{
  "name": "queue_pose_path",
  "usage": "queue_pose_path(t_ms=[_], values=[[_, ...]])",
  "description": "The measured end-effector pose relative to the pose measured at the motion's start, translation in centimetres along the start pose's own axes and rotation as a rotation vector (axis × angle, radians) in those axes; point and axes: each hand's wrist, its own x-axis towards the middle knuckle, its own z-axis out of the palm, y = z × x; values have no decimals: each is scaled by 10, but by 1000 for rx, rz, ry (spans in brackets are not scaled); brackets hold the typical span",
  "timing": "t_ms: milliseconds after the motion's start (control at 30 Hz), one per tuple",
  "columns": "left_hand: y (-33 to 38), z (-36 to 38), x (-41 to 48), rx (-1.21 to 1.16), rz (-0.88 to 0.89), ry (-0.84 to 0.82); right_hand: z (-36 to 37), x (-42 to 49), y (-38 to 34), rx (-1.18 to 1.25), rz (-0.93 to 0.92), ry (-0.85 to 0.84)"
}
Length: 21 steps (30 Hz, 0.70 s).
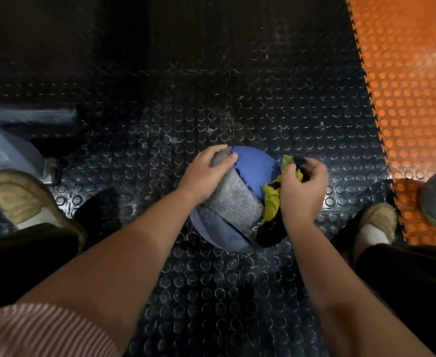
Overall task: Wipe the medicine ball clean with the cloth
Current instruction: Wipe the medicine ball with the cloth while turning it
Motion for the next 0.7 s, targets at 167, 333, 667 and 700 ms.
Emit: queue_pose_path(t_ms=[167, 333, 667, 700], values=[[-29, 11, -49, -97, -70, 284, 7, 8, -8, -14, 31, -79], [-31, 16, -74, 17, 58, 567, 5, -11, -4, -143, -209, -519], [-68, 13, -84, -409, -7, 816, 56, -108, -32, -527, -772, -589], [-68, 11, -86, -476, -26, 838, 60, -109, -33, -510, -819, -607]])
